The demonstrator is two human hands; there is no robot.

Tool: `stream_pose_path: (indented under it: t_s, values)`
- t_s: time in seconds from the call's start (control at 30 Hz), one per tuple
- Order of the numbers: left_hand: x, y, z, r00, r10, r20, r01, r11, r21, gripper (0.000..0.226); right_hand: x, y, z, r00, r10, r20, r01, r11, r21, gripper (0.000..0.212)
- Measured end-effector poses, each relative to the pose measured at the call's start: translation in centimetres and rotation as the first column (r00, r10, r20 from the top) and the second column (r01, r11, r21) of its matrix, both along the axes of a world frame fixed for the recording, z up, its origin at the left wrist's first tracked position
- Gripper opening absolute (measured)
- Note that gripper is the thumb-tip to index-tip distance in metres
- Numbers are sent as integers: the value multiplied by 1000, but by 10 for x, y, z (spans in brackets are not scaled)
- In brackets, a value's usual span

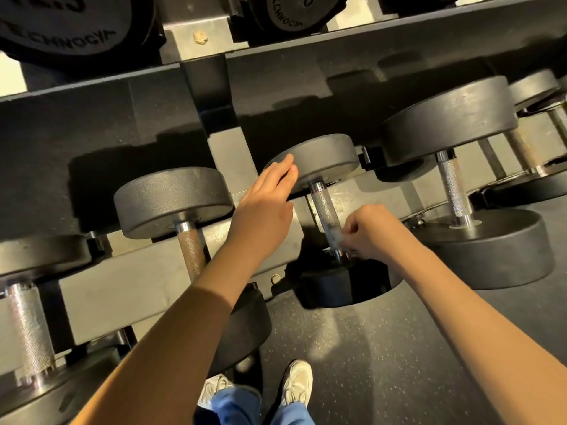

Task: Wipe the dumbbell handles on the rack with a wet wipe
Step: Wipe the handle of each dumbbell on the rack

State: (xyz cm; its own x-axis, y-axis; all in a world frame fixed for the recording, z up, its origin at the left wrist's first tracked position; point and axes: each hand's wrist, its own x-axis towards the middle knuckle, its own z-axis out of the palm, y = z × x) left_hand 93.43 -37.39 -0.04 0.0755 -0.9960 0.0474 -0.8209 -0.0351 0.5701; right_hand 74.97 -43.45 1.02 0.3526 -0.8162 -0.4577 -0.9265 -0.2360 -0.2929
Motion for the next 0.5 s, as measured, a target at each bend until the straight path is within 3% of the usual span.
stream_pose_path:
  t_s: [0.07,0.17,0.3,0.37,0.5]
  values:
    - [0,0,0,1000,-5,-8,5,1000,1,61,7,-9,4,980,-111,163,124,990,-74,20]
    - [1,0,1,1000,-14,-10,15,1000,27,61,29,-17,2,946,-110,306,174,966,-192,16]
    - [4,-1,3,1000,-28,-10,29,998,47,61,38,-14,-13,960,-142,240,190,963,-191,20]
    - [4,0,4,999,-32,4,32,998,47,61,27,-7,-15,989,-61,133,83,982,-169,16]
    - [3,0,6,999,-27,21,25,999,47,61,17,-4,-14,990,54,129,-21,969,-244,21]
